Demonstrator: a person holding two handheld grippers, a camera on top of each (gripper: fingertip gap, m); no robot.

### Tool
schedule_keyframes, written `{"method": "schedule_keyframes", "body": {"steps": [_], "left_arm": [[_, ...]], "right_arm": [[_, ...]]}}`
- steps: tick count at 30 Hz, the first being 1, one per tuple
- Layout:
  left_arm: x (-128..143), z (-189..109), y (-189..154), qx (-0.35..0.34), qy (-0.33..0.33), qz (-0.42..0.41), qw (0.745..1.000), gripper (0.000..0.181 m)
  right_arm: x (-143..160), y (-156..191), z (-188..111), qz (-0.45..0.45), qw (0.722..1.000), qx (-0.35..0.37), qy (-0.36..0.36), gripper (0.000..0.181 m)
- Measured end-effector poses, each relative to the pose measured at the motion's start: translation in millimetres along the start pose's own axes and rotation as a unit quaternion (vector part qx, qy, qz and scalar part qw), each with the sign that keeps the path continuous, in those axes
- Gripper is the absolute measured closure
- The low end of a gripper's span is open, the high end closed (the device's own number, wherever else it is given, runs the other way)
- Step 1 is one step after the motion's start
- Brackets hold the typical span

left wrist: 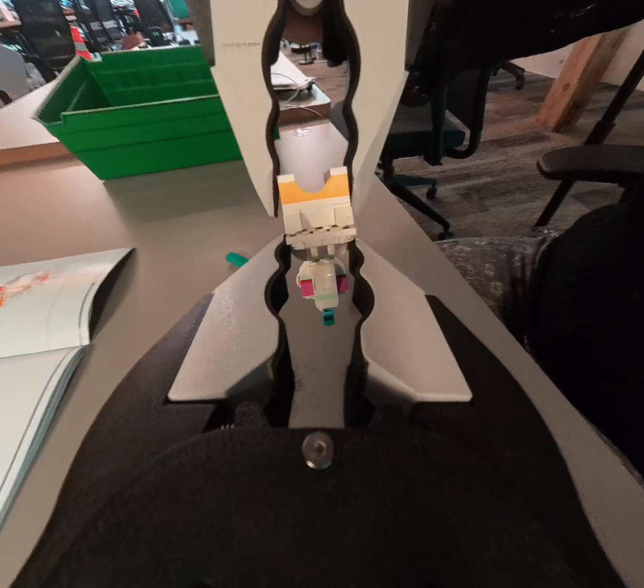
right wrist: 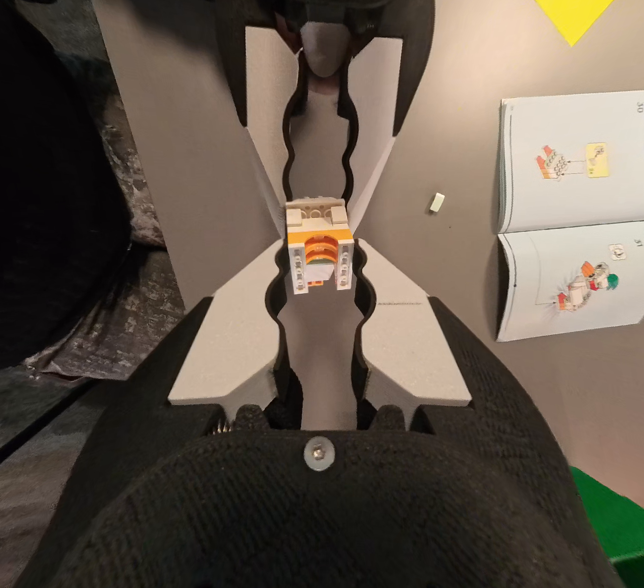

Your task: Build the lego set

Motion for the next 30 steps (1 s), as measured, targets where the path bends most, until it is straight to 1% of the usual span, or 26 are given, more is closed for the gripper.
{"method": "schedule_keyframes", "body": {"steps": [7, 10, 13, 15, 18, 21, 23, 26, 30], "left_arm": [[-9, 0, 5, -0.036, -0.024, 0.053, 0.998, 0.148], [-11, -1, 6, -0.04, -0.034, 0.056, 0.997, 0.148], [-14, -2, 4, -0.029, -0.048, 0.036, 0.998, 0.148], [-17, -2, 3, -0.021, -0.063, 0.021, 0.998, 0.148], [-22, -3, 1, -0.007, -0.084, -0.006, 0.996, 0.148], [-27, -3, -2, 0.011, -0.109, -0.052, 0.993, 0.148], [-40, -5, -3, 0.029, -0.136, -0.089, 0.986, 0.149], [-70, -8, 3, 0.048, -0.169, -0.137, 0.975, 0.149], [-109, -12, 14, 0.035, -0.183, -0.12, 0.975, 0.149]], "right_arm": [[-14, -4, -7, 0.001, 1.0, -0.01, 0.005, 0.146], [-17, -3, -8, -0.022, 1.0, -0.006, 0.015, 0.146], [-20, -2, -9, -0.044, 0.999, -0.007, 0.016, 0.146], [-23, -2, -11, -0.041, 0.999, -0.01, 0.008, 0.146], [-25, 0, -13, -0.007, 1.0, -0.025, -0.005, 0.146], [-29, 0, -18, 0.041, 0.998, -0.046, -0.013, 0.146], [-36, -3, -28, 0.08, 0.994, -0.067, -0.02, 0.146], [-57, -12, -50, 0.134, 0.986, -0.093, -0.031, 0.146], [-86, -24, -78, 0.122, 0.989, -0.079, -0.02, 0.146]]}}
Point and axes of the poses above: each gripper's, where its closed fingertips meet, z out along the fingers, x out of its underside, y = z × x across the jaws, the point moved 2 cm from there along -z, back along the fingers, and after that the axes turned 14 degrees about -y, right-handed, at the moved point
